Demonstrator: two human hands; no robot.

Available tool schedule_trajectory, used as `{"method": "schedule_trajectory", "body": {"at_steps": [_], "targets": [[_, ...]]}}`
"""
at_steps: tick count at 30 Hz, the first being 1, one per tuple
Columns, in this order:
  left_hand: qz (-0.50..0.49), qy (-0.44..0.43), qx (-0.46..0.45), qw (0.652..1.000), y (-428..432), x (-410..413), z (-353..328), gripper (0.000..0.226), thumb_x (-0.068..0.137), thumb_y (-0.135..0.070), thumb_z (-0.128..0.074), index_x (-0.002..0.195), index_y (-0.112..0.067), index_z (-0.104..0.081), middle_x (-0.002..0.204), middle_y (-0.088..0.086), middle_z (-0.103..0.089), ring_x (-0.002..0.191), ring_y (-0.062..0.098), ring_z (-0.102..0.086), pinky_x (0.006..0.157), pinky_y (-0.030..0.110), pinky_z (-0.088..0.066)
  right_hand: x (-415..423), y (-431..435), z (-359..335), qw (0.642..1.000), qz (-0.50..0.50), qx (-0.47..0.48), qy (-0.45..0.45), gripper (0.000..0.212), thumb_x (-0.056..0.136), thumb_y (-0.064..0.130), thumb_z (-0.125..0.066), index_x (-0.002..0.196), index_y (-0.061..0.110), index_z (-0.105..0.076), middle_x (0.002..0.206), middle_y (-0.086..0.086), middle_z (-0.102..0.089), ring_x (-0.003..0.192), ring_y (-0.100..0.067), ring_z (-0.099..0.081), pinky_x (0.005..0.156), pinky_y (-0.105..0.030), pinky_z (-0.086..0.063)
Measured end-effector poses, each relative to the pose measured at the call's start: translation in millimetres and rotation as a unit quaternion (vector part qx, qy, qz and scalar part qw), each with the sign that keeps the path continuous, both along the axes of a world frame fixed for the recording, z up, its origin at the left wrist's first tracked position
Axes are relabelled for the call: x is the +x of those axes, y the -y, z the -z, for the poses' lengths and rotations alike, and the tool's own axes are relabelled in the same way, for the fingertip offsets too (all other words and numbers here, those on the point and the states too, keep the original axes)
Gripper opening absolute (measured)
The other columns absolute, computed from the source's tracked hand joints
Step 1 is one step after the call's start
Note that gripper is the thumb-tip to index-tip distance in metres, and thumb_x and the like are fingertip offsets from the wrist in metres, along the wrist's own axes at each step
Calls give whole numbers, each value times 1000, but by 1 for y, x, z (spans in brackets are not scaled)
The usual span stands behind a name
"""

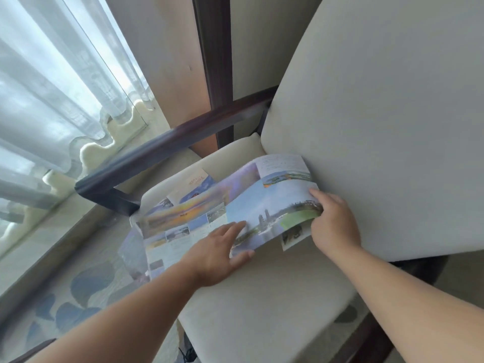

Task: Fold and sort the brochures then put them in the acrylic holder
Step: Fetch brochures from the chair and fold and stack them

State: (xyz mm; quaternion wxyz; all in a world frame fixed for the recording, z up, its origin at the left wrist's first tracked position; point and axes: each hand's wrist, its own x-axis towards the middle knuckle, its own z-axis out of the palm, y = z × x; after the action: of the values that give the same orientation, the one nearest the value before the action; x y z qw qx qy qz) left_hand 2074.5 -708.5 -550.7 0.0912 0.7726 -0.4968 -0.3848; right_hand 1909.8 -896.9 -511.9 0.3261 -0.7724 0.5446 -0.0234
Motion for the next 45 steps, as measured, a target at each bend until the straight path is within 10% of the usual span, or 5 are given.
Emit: {"method": "schedule_trajectory", "body": {"at_steps": [16,22,26,36,45], "targets": [[-394,-329,-38,857,126,-31,-164,13,91,-6,-54,85,-13,-63,76,5,-66,60,15,-63,55,23,-53,-12,-40,-133,922,-365,-68,109,53,82,4,-49,131,23,-54,142,3,-38,114,-20,-48,80,-24,-40],[-438,-418,-104,789,111,-29,-199,36,91,11,-38,116,0,-62,114,30,-66,104,48,-64,94,60,-49,-27,-16,-147,984,-23,44,173,58,88,27,-59,142,23,-38,143,3,-42,129,-16,-46,100,-28,-37],[-424,-459,-118,771,99,-36,-219,37,91,9,-37,117,-1,-61,114,27,-67,109,49,-61,94,58,-48,-26,4,-152,882,165,367,245,52,88,50,-63,131,22,-53,133,-5,-58,121,-30,-56,108,-50,-41],[-469,-411,-129,771,55,-29,-265,26,95,7,-42,112,-4,-58,104,21,-73,88,34,-72,74,42,-60,-5,-5,-197,859,125,393,303,9,95,2,-54,99,8,-58,94,-17,-70,74,-30,-68,71,-42,-58],[-470,-357,-107,800,11,-34,-289,27,91,0,-56,117,-4,-60,110,21,-69,91,31,-68,77,43,-59,9,-47,-239,913,55,295,278,21,89,2,-52,88,16,-68,102,-14,-72,102,-34,-63,94,-45,-48]]}}
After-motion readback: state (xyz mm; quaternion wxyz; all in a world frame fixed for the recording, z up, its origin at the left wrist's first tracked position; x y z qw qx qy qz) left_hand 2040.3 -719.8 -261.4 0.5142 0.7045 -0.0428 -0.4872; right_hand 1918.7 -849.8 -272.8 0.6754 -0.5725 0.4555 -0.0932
